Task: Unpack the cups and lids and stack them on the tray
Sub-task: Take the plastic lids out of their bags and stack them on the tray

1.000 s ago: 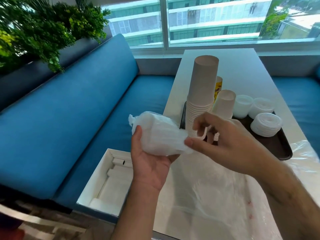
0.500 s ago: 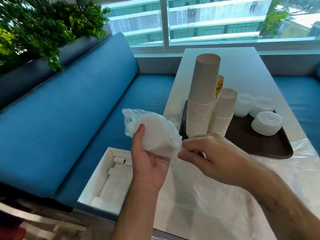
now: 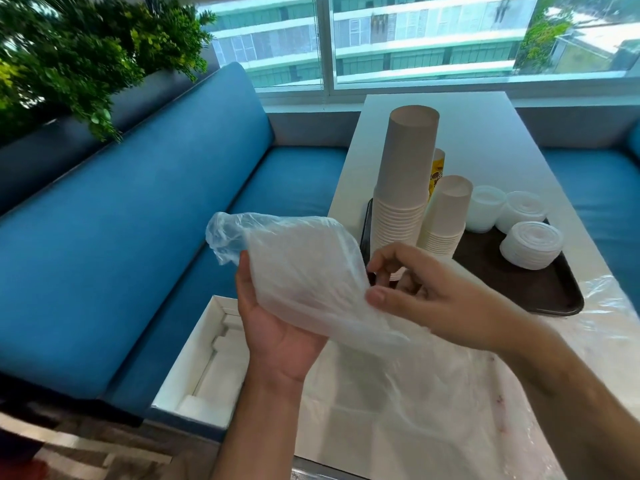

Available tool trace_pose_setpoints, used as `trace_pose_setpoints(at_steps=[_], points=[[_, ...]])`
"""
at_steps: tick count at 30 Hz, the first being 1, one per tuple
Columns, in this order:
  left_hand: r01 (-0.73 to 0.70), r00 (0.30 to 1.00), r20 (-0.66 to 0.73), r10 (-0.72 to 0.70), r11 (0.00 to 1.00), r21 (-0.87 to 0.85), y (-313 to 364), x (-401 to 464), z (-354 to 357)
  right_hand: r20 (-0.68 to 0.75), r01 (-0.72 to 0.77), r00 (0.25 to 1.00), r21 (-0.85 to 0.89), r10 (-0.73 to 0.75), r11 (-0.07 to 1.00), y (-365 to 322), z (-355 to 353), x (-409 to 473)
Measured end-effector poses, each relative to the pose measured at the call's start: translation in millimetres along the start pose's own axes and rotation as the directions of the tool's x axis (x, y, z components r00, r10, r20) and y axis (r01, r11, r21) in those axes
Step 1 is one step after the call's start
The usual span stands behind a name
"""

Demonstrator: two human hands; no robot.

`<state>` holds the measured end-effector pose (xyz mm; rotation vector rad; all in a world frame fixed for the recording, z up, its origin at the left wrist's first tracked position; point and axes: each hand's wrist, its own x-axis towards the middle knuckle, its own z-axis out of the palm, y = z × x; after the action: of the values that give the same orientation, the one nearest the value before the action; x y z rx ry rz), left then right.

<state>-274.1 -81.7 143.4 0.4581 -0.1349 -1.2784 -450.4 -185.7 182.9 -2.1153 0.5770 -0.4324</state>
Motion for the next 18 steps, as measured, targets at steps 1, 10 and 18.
trace_pose_setpoints(at_steps=[1, 10, 18], points=[[0.029, 1.0, 0.007, -0.029, 1.0, -0.011, -0.7, 1.4, 0.3, 0.012, 0.013, 1.0, -0.047, -0.013, 0.999, -3.3, 5.1, 3.0], [0.148, 0.966, 0.244, -0.09, 0.962, -0.23, -1.8, 15.4, -30.9, -0.011, 0.219, 0.975, -0.172, -0.224, 0.96, -20.1, 20.5, 12.0], [0.187, 0.947, 0.304, -0.101, 0.944, -0.271, -5.5, 19.8, -40.2, -0.176, 0.109, 0.971, -0.262, -0.159, 0.959, -24.1, 30.3, 29.1]])
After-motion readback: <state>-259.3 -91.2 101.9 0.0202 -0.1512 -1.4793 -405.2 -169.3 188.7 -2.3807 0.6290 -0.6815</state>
